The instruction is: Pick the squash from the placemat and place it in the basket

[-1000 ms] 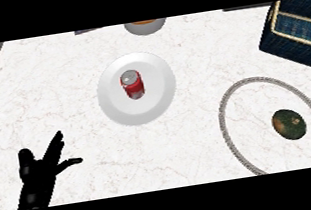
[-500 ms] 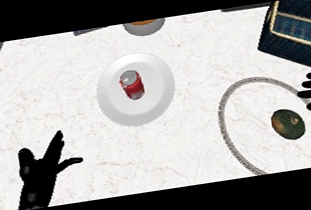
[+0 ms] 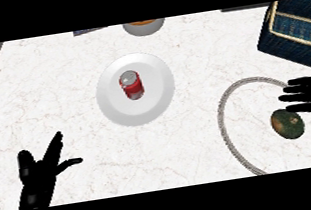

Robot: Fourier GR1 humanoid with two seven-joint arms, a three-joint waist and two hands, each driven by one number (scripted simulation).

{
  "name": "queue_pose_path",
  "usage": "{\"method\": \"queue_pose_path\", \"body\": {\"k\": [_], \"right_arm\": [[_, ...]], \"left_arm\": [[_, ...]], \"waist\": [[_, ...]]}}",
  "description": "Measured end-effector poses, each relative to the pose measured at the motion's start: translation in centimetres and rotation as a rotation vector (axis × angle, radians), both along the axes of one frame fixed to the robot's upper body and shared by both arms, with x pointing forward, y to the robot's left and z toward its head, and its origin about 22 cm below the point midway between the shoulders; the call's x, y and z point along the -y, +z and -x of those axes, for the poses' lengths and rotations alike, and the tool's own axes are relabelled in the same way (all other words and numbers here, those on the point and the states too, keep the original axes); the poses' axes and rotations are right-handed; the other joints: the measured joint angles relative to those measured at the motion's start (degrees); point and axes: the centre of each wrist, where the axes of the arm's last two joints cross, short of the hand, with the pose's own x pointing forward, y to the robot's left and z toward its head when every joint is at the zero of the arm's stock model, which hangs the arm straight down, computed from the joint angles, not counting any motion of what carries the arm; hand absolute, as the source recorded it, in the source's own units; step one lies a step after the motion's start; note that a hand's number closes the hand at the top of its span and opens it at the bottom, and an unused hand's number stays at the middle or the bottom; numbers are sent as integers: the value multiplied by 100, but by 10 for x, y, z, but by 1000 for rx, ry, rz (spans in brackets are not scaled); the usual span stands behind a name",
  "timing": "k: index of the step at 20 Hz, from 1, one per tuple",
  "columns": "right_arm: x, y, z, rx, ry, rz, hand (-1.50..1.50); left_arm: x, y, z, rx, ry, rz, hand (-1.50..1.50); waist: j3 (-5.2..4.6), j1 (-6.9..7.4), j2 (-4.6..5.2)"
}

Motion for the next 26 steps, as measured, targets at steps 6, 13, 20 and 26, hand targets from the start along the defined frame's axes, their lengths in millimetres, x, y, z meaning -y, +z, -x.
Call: {"method": "queue_pose_path", "body": {"k": [6,13,20,26], "right_arm": [[-6,-19,-9,9,4,-12,-150],[-10,-41,-10,-4,3,-26,-150],[-21,-66,-10,-7,18,-6,-150],[-27,-74,-16,5,22,68,-150]], "left_arm": [[0,2,-1,-10,-1,-3,0],[0,4,1,-17,4,4,0],[1,1,3,-12,0,11,0],[-4,3,1,-11,-10,21,0]], "waist": [[-8,-36,-4],[-14,-60,-5],[-13,-67,-10],[-18,-73,-7]]}}
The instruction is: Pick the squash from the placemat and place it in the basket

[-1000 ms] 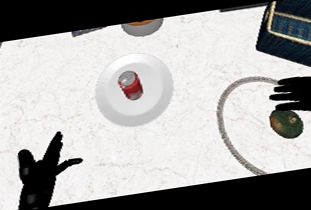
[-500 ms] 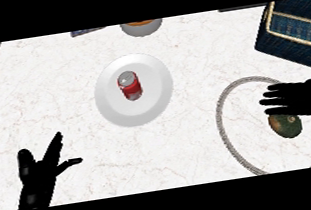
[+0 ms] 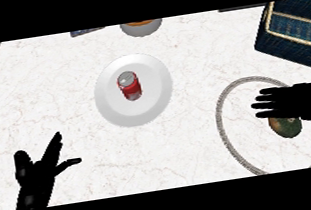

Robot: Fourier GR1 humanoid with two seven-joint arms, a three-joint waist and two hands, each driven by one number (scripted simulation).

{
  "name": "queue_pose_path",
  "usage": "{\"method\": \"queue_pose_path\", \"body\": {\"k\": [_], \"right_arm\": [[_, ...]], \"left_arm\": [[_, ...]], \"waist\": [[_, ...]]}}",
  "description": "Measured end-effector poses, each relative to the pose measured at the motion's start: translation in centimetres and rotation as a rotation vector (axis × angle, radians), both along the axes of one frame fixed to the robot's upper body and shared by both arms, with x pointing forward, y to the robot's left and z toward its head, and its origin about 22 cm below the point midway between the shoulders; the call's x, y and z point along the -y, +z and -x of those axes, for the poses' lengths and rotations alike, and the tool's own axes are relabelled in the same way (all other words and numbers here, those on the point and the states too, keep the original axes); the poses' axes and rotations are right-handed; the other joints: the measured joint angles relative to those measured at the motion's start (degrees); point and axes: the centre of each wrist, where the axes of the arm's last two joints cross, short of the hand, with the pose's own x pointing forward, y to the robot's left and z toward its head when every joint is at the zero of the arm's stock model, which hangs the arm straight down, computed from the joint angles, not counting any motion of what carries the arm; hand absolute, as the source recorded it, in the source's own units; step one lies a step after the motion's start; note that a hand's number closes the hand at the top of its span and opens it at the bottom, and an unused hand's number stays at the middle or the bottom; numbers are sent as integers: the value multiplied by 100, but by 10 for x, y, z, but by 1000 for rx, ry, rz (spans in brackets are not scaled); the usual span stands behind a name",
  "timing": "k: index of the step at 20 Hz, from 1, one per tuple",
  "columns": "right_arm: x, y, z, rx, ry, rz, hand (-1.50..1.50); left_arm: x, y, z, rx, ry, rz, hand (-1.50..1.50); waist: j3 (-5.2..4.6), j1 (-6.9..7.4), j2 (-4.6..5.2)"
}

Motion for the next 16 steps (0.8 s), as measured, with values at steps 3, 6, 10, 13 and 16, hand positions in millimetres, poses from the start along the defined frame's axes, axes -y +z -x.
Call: {"method": "queue_pose_path", "body": {"k": [3,6,10,13,16], "right_arm": [[-2,-3,0,1,-3,10,-150],[-4,-10,-3,-5,-6,15,-150],[-5,-18,-3,-7,-9,15,-150],[1,-24,-3,-10,-23,16,-150],[-2,-35,-2,-10,-27,18,150]], "left_arm": [[1,2,-2,-12,2,-8,0],[-1,0,-2,-7,1,-1,0],[-1,0,-5,-4,4,-8,0],[2,-1,-2,5,4,-11,0],[-1,-1,-2,11,-2,-1,0]], "waist": [[-5,-5,3],[-1,-3,1],[3,-5,-2],[6,0,-3],[0,-3,-3]]}}
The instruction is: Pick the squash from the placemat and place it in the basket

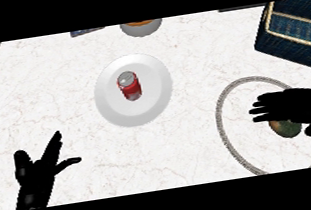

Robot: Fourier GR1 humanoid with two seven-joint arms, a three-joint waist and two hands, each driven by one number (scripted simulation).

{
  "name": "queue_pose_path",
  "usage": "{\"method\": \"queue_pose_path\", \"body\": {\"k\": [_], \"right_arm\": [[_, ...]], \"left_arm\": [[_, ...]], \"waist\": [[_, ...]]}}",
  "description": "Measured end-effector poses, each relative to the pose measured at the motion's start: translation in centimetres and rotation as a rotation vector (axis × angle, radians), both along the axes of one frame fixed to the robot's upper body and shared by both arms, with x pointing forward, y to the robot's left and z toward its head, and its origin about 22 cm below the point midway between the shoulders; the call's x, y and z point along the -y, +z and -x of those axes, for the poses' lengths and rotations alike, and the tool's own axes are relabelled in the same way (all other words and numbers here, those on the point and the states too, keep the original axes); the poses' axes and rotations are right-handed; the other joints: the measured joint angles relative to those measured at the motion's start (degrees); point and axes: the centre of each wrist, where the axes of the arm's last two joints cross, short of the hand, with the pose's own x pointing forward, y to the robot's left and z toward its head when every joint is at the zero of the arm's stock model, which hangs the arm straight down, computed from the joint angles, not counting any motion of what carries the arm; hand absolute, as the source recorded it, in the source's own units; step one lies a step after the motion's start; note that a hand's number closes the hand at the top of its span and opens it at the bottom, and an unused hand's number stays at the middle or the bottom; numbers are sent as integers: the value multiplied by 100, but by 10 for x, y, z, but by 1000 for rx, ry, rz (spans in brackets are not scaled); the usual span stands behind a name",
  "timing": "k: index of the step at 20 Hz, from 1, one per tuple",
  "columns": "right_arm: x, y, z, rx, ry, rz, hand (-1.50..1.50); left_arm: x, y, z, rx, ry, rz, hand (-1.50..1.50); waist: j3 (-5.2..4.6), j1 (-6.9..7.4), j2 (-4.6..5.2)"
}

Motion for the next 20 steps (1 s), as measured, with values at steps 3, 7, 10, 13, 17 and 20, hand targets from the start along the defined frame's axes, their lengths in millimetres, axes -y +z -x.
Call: {"method": "queue_pose_path", "body": {"k": [3,7,10,13,17,20], "right_arm": [[2,5,-3,35,32,-4,150],[-5,-2,-2,87,70,-20,150],[-7,-8,-2,115,89,-23,150],[-12,-11,-7,130,94,-31,150],[-24,-9,-19,164,-128,-58,150],[-20,-12,-26,169,-461,-83,150]], "left_arm": [[2,1,-1,-8,8,-6,0],[3,0,2,-3,4,3,0],[4,1,2,-2,9,-6,0],[2,3,2,-3,5,4,0],[3,2,3,-1,2,2,0],[0,4,4,-3,14,-3,0]], "waist": [[3,2,4],[-3,7,-5],[-15,14,-18],[-26,19,-15],[-21,20,-4],[-29,-59,9]]}}
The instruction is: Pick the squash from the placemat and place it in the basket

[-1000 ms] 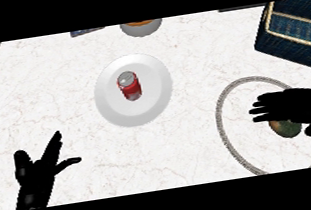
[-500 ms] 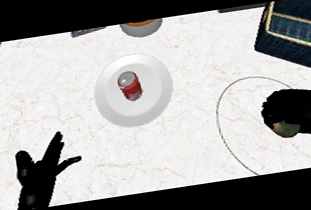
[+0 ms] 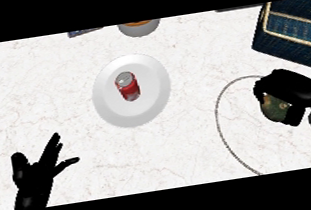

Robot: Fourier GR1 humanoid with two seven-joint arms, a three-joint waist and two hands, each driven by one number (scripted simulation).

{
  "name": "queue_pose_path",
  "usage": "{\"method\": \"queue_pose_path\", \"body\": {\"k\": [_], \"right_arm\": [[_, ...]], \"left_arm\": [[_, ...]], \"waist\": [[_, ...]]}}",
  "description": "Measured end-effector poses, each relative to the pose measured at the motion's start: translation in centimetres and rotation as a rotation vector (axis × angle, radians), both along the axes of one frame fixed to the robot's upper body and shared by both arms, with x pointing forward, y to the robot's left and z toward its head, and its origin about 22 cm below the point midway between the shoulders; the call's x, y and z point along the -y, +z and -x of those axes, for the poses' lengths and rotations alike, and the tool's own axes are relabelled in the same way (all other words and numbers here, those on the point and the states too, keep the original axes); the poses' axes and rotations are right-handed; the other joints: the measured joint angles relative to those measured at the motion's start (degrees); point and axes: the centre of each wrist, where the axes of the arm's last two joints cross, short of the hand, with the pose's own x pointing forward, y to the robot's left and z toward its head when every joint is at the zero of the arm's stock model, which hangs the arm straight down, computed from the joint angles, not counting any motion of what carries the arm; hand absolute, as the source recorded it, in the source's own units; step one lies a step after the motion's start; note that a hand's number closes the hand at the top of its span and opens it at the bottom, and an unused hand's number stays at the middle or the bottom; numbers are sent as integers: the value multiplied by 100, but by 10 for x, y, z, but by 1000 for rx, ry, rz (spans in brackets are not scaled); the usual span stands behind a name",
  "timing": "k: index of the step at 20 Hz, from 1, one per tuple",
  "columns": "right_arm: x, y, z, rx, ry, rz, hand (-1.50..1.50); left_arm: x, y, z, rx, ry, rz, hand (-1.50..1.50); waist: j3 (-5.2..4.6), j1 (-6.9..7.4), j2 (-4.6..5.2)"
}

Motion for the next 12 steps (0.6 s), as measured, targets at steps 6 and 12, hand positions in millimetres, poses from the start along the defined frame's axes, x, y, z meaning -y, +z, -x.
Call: {"method": "queue_pose_path", "body": {"k": [6,12], "right_arm": [[-27,12,-29,72,-568,-186,150],[-103,76,-70,282,-907,-682,150]], "left_arm": [[0,1,2,-4,-3,1,0],[3,0,0,-18,-12,9,0]], "waist": [[-9,2,-24],[5,60,-67]]}}
